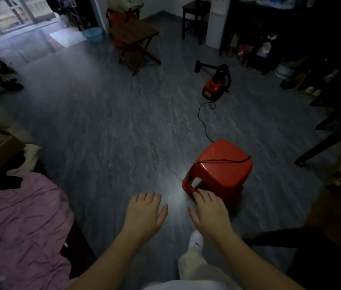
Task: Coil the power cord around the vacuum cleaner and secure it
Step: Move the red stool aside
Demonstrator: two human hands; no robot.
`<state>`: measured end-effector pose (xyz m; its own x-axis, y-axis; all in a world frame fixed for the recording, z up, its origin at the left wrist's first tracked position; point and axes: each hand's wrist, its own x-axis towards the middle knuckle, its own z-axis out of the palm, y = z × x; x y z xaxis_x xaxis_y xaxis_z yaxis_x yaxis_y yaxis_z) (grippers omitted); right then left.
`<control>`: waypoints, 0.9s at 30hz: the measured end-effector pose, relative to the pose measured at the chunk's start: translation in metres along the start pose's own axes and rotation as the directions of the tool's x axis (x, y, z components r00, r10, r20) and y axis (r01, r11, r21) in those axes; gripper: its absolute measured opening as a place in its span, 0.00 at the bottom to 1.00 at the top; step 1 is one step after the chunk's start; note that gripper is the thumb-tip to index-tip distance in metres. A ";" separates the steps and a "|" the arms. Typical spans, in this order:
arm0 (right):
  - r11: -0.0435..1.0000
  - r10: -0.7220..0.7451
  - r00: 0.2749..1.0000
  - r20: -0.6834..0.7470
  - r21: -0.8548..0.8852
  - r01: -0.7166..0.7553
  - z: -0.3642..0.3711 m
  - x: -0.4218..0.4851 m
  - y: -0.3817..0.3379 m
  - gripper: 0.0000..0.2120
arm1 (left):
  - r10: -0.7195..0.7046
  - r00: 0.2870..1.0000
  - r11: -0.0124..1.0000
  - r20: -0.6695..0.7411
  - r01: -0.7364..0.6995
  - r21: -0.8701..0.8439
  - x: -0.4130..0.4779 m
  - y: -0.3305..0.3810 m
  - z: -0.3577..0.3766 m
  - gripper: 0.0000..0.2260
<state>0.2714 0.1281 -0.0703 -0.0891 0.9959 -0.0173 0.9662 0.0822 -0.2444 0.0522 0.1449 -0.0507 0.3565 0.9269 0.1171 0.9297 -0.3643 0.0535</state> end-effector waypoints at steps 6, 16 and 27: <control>0.995 -0.100 0.994 -0.035 0.020 0.101 -0.027 0.095 0.008 0.22 | -0.003 0.998 0.999 -0.063 0.005 0.035 0.085 -0.015 -0.015 0.17; 0.999 -0.047 0.996 -0.076 0.022 0.048 -0.020 0.210 -0.008 0.21 | 0.029 0.999 0.999 -0.026 -0.030 -0.031 0.190 -0.084 0.001 0.18; 0.902 0.430 0.900 -0.070 0.055 -0.427 -0.008 0.290 -0.041 0.22 | 0.419 0.906 0.904 0.051 -0.412 -0.117 0.338 -0.182 0.035 0.17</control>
<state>0.2080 0.4140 -0.0576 0.3527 0.9343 -0.0529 0.8966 -0.3535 -0.2667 0.0070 0.5279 -0.0559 0.7178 0.6919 0.0780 0.6827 -0.7214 0.1161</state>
